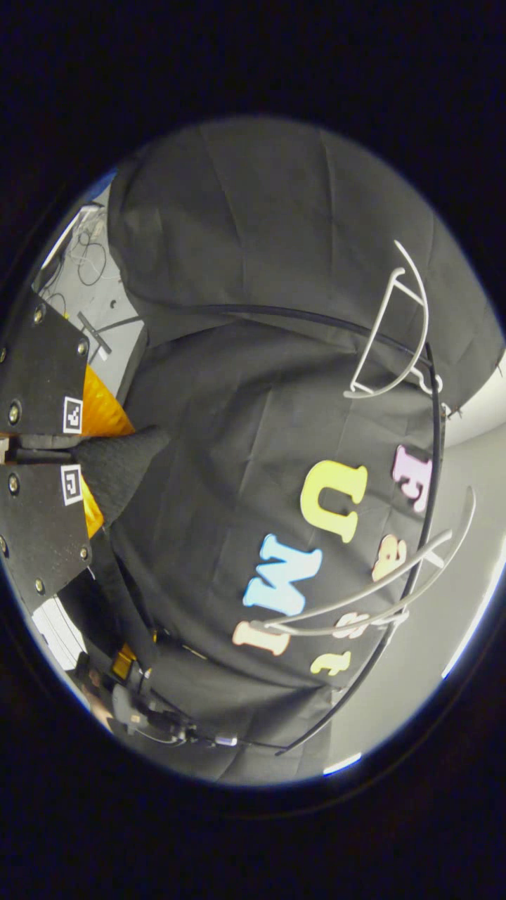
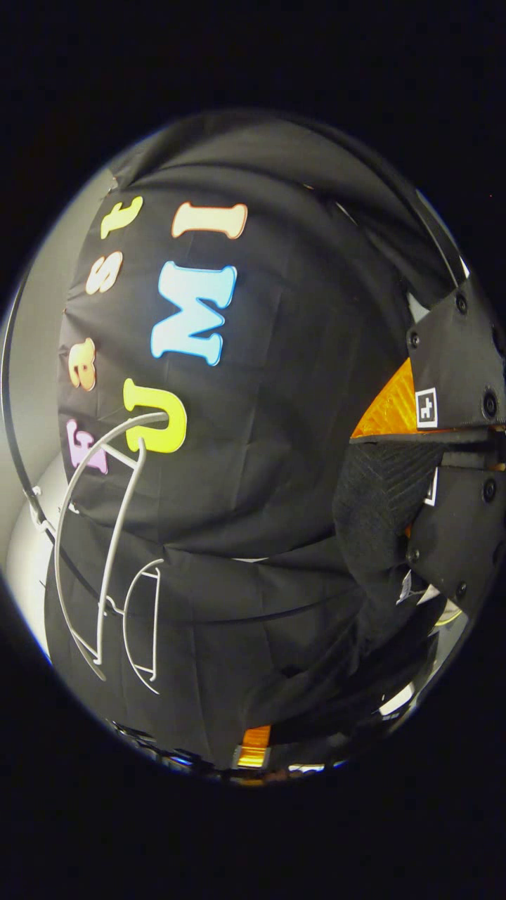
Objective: Grasp the clothes on the hanger with both hands and then place them into the laundry hamper below.
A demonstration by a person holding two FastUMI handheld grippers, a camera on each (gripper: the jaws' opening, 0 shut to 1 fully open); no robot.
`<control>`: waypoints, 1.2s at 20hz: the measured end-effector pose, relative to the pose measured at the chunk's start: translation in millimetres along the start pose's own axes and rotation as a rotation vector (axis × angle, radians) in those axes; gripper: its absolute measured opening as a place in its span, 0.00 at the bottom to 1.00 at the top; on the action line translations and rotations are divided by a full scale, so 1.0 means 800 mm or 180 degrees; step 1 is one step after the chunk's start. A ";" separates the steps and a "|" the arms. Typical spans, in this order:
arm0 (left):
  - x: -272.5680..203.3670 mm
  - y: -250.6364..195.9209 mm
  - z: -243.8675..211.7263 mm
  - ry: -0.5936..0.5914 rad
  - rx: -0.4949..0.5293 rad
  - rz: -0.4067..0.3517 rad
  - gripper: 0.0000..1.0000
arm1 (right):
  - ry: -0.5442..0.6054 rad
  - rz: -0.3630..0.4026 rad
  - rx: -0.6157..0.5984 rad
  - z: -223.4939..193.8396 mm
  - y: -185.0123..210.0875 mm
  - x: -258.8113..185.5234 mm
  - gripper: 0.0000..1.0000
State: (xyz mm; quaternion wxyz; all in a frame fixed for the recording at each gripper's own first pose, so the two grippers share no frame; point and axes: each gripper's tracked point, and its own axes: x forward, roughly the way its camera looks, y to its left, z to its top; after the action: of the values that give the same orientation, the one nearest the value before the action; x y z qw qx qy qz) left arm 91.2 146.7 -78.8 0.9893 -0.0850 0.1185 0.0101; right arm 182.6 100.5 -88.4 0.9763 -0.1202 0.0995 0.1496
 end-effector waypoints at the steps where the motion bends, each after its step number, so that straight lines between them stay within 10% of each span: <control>1: -0.003 0.001 -0.004 0.0039 0.0071 -0.0081 0.00 | 0.0023 -0.0060 0.0087 -0.003 0.007 -0.011 0.09; 8: 0.023 0.000 -0.093 0.0515 0.0280 -0.0535 0.00 | 0.0508 -0.0292 0.0526 -0.079 0.069 -0.036 0.09; 24: 0.081 0.022 -0.270 0.1398 0.0794 -0.0497 0.01 | 0.1784 -0.0384 0.1068 -0.254 0.128 -0.005 0.10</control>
State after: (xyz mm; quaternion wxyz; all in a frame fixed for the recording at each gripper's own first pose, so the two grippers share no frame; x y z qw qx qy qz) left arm 103.6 126.9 -303.8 0.9404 0.0286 0.3238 -0.0997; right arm 114.5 140.2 -301.9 0.9243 0.0000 0.3801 0.0342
